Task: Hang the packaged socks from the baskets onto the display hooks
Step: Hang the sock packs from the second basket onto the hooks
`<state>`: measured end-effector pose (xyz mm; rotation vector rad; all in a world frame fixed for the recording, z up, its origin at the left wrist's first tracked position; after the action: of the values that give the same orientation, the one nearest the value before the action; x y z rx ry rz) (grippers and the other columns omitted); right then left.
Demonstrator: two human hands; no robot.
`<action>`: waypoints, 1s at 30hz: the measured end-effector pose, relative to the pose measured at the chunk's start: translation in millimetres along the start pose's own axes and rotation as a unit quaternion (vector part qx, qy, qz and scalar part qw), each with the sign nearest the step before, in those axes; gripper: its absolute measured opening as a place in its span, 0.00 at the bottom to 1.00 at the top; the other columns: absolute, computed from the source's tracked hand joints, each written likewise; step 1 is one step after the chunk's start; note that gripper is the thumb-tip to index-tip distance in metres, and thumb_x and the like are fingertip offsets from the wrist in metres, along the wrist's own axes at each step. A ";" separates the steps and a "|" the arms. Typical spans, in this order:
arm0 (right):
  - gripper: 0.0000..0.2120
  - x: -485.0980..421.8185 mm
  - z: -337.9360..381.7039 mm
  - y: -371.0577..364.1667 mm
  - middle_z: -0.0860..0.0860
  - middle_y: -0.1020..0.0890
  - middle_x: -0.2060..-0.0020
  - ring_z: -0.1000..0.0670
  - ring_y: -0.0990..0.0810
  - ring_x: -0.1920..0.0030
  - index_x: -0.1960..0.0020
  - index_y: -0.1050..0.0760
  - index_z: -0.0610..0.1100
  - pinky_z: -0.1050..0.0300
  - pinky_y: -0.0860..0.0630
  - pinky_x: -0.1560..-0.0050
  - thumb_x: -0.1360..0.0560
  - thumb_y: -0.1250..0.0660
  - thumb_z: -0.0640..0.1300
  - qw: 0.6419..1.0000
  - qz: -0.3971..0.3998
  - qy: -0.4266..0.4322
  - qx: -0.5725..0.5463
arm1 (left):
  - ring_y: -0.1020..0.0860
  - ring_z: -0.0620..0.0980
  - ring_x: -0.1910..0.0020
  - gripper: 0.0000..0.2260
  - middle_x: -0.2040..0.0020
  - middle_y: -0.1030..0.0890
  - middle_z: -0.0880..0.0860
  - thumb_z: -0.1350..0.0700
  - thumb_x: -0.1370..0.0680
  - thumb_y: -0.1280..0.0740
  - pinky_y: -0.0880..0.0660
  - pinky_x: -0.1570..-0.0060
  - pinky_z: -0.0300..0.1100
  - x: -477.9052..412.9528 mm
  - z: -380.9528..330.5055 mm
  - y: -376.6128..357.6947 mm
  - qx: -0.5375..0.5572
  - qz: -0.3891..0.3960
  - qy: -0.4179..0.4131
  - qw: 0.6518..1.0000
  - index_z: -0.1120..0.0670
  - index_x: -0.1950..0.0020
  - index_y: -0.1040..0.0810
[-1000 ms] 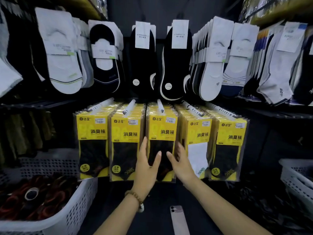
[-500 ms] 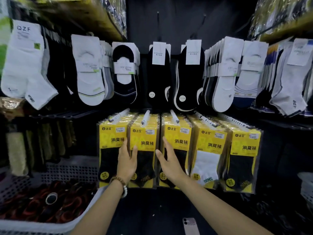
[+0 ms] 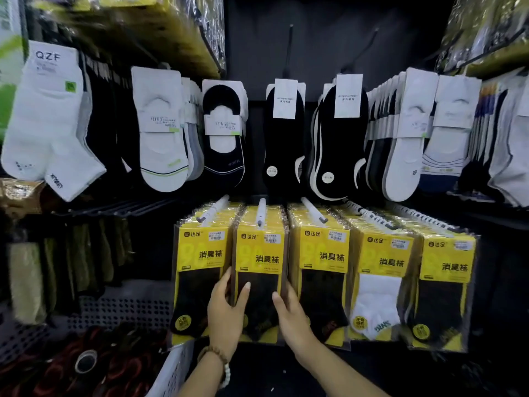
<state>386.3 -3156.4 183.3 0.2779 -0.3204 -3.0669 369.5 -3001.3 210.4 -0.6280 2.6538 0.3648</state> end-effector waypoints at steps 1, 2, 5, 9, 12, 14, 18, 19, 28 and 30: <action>0.28 -0.2 -6.5 -2.7 0.53 0.37 0.27 0.51 0.39 0.27 0.23 0.48 0.51 0.60 0.41 0.32 0.20 0.45 0.55 1.000 -0.004 -0.010 -0.007 | 0.29 0.50 0.33 0.26 0.33 0.27 0.51 0.50 0.25 0.31 0.30 0.35 0.47 0.0 5.0 -0.8 0.008 -0.004 0.009 1.000 0.51 0.28 0.33; 0.27 -1.7 -10.3 -4.7 0.53 0.36 0.27 0.51 0.38 0.27 0.23 0.47 0.50 0.60 0.40 0.32 0.20 0.45 0.54 1.000 -0.012 -0.015 -0.013 | 0.28 0.50 0.34 0.26 0.33 0.26 0.51 0.50 0.26 0.30 0.29 0.36 0.46 -1.3 8.5 -1.5 0.013 -0.009 0.016 1.000 0.51 0.29 0.32; 0.25 -8.8 -10.8 -6.3 0.51 0.33 0.29 0.50 0.36 0.28 0.25 0.43 0.48 0.60 0.38 0.34 0.19 0.44 0.52 0.999 -0.048 -0.020 -0.017 | 0.26 0.51 0.36 0.26 0.35 0.24 0.51 0.50 0.27 0.28 0.27 0.38 0.46 -9.5 13.0 -3.6 0.013 -0.028 0.031 0.999 0.52 0.30 0.29; 0.25 -17.0 -10.6 -6.1 0.47 0.32 0.29 0.47 0.35 0.28 0.24 0.43 0.45 0.57 0.37 0.33 0.19 0.44 0.51 0.996 -0.080 -0.043 -0.005 | 0.25 0.52 0.38 0.26 0.36 0.23 0.53 0.52 0.28 0.27 0.25 0.40 0.48 -14.7 10.3 -6.4 0.026 -0.036 0.047 0.998 0.54 0.31 0.28; 0.26 -14.0 -9.0 -4.5 0.47 0.34 0.28 0.46 0.36 0.27 0.24 0.45 0.44 0.54 0.37 0.32 0.19 0.44 0.52 0.994 -0.086 -0.064 0.000 | 0.25 0.51 0.37 0.27 0.36 0.23 0.54 0.53 0.28 0.27 0.26 0.38 0.47 -9.0 6.2 -4.1 0.028 -0.025 0.043 0.998 0.55 0.30 0.29; 0.26 -6.3 1.5 -1.6 0.48 0.33 0.28 0.48 0.36 0.28 0.24 0.44 0.46 0.55 0.37 0.32 0.19 0.44 0.52 0.996 -0.082 -0.042 -0.002 | 0.25 0.49 0.37 0.27 0.36 0.23 0.53 0.52 0.28 0.27 0.27 0.39 0.42 -1.6 0.2 3.1 0.027 -0.013 0.024 0.999 0.54 0.30 0.30; 0.30 11.9 44.2 10.9 0.51 0.38 0.25 0.52 0.40 0.26 0.23 0.46 0.48 0.54 0.40 0.27 0.21 0.41 0.54 0.994 -0.090 0.056 0.008 | 0.23 0.42 0.44 0.25 0.42 0.22 0.46 0.49 0.28 0.28 0.28 0.46 0.32 5.7 -21.5 36.1 0.034 -0.022 -0.028 0.999 0.50 0.32 0.27; 0.31 16.8 57.7 14.7 0.54 0.40 0.25 0.53 0.42 0.25 0.23 0.47 0.50 0.55 0.42 0.26 0.22 0.40 0.54 0.991 -0.100 0.083 0.018 | 0.23 0.40 0.46 0.22 0.44 0.21 0.43 0.49 0.28 0.28 0.27 0.47 0.31 4.1 -28.6 47.8 0.039 -0.034 -0.043 0.998 0.47 0.35 0.26; 0.29 25.2 112.9 -51.3 0.62 0.43 0.27 0.59 0.46 0.26 0.24 0.48 0.57 0.62 0.46 0.30 0.21 0.41 0.56 0.983 0.012 0.172 0.065 | 0.43 0.50 0.26 0.33 0.23 0.44 0.51 0.44 0.23 0.37 0.42 0.30 0.48 -50.8 -28.6 104.1 -0.007 -0.035 -0.028 0.999 0.49 0.22 0.48; 0.33 15.4 101.5 -74.0 0.58 0.47 0.24 0.56 0.49 0.24 0.23 0.54 0.55 0.59 0.46 0.29 0.21 0.41 0.56 0.991 0.054 0.119 0.014 | 0.44 0.48 0.25 0.32 0.23 0.45 0.50 0.44 0.22 0.42 0.44 0.27 0.47 -58.8 -25.0 90.9 0.022 0.039 -0.031 0.999 0.49 0.22 0.51</action>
<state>350.7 -3064.6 262.9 0.5988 -0.3546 -2.8841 367.3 -2909.0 272.1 -0.4931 2.6254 0.3410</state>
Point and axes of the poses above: each hand's wrist, its own x-axis away from the middle knuckle, its own y-axis out of the back of the hand, z = x × y, the point moved 8 cm from there along -x, towards the middle knuckle
